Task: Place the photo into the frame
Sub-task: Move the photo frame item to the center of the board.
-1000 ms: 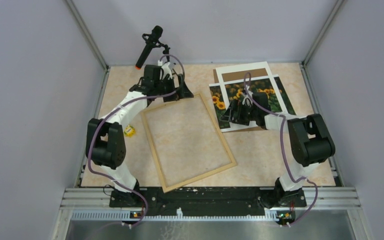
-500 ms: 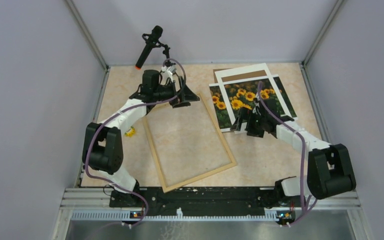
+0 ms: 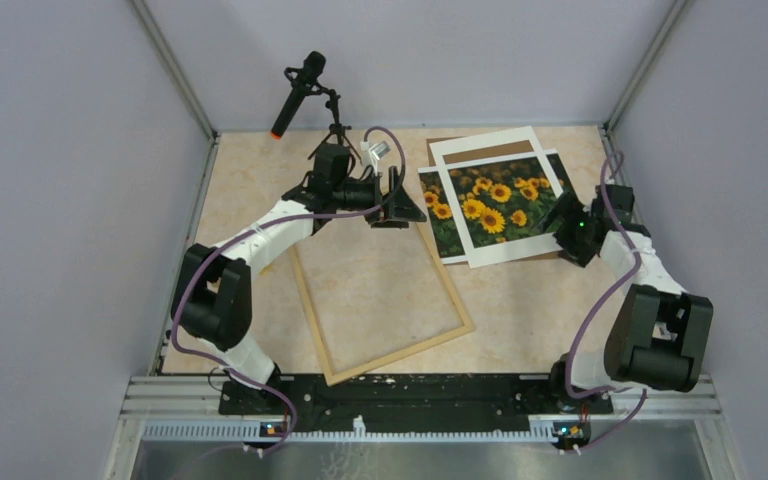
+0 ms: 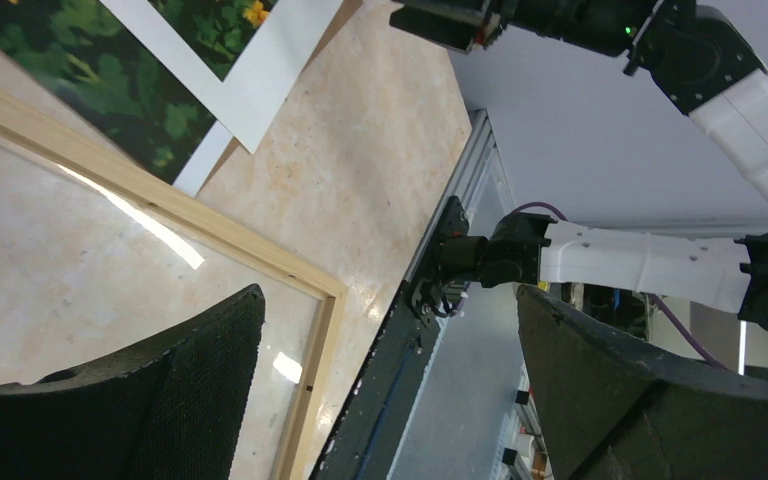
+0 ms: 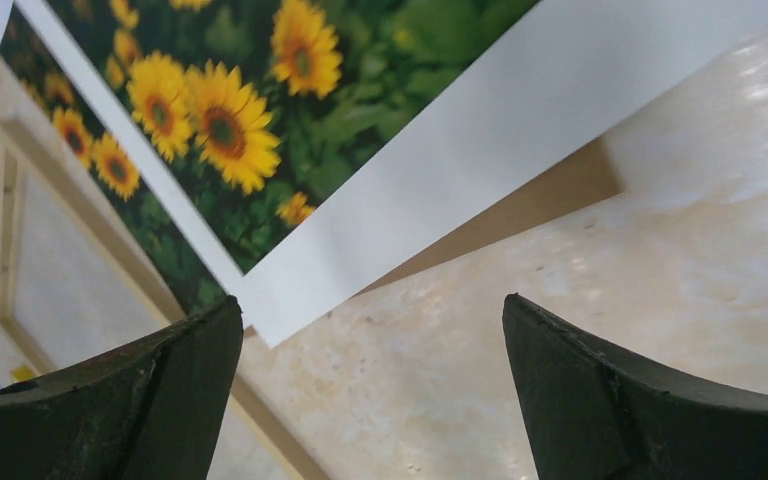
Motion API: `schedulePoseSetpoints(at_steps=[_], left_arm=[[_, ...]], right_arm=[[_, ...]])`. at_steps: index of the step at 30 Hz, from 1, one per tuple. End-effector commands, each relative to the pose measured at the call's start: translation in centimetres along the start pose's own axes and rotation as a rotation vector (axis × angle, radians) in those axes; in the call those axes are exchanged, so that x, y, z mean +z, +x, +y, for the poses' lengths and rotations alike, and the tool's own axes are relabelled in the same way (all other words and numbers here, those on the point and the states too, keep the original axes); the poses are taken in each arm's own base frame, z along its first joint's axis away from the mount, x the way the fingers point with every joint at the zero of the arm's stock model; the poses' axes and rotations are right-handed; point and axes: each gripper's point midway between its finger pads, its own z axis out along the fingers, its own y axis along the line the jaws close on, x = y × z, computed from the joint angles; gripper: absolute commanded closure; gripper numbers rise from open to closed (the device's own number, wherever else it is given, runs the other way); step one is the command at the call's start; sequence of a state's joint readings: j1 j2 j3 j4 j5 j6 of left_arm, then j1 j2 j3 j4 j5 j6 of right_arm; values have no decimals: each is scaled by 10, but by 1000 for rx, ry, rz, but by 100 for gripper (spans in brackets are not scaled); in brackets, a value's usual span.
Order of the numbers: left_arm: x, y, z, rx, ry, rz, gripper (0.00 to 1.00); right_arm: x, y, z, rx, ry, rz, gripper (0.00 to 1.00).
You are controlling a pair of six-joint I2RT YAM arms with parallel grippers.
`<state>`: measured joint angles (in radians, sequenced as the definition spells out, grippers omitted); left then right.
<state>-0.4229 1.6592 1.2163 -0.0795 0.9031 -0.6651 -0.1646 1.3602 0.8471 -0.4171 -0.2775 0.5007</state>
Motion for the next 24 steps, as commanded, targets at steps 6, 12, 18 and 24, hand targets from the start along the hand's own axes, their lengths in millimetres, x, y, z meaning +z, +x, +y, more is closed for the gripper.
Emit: schedulePoseSetpoints(at_steps=[6,12,18,24], left_arm=[[-7,0,-56,94,137,-7,2],[-12,2,-67,99,163,-17,2],[-5,9,-64,75,170,15,2],[-6,7,-66,95,166,5,2]], right_arm=[[-8,-64,-68,264,-39,-211,1],[8,-69,-78,321,-98,-262,2],[24,-64,-77,381,-187,-297,3],[37,-69,-76,407,-239,-294,6]])
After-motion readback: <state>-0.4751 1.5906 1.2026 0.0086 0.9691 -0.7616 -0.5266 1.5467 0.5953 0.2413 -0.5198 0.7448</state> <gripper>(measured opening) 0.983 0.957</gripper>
